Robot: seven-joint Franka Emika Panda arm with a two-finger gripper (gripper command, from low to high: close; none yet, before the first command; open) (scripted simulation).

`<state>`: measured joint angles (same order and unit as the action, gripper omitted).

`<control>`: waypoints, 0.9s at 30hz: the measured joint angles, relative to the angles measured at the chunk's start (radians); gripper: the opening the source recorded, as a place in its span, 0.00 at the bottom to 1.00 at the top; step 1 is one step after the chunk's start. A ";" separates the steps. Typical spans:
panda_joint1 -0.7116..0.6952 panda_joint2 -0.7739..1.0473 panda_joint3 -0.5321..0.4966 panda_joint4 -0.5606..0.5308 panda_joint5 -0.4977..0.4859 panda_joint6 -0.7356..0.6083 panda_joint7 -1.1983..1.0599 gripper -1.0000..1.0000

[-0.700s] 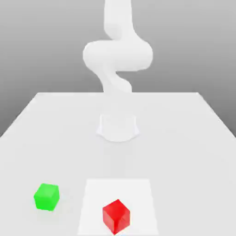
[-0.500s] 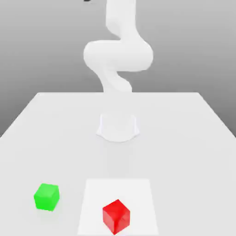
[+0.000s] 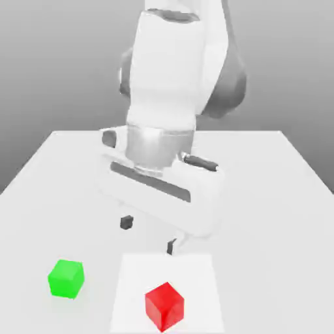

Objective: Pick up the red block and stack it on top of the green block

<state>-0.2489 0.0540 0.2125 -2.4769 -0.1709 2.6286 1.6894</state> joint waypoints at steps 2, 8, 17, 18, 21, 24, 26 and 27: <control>0.004 0.065 0.001 -0.016 0.028 0.031 0.045 0.50; 0.040 0.271 -0.042 -0.012 0.007 0.179 0.135 0.50; 0.047 0.287 -0.049 -0.009 0.002 0.194 0.140 0.00; 0.039 0.257 -0.038 -0.014 0.018 0.170 0.129 0.00; 0.018 0.155 -0.015 -0.033 0.071 0.087 0.088 0.00; -0.068 0.078 -0.083 -0.072 0.110 0.047 0.041 0.00; -0.151 0.028 -0.138 -0.102 0.137 0.030 0.008 0.00; -0.219 0.006 -0.169 -0.117 0.152 0.024 -0.011 0.00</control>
<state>-0.4675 0.0595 0.0438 -2.5936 -0.0191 2.6524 1.6782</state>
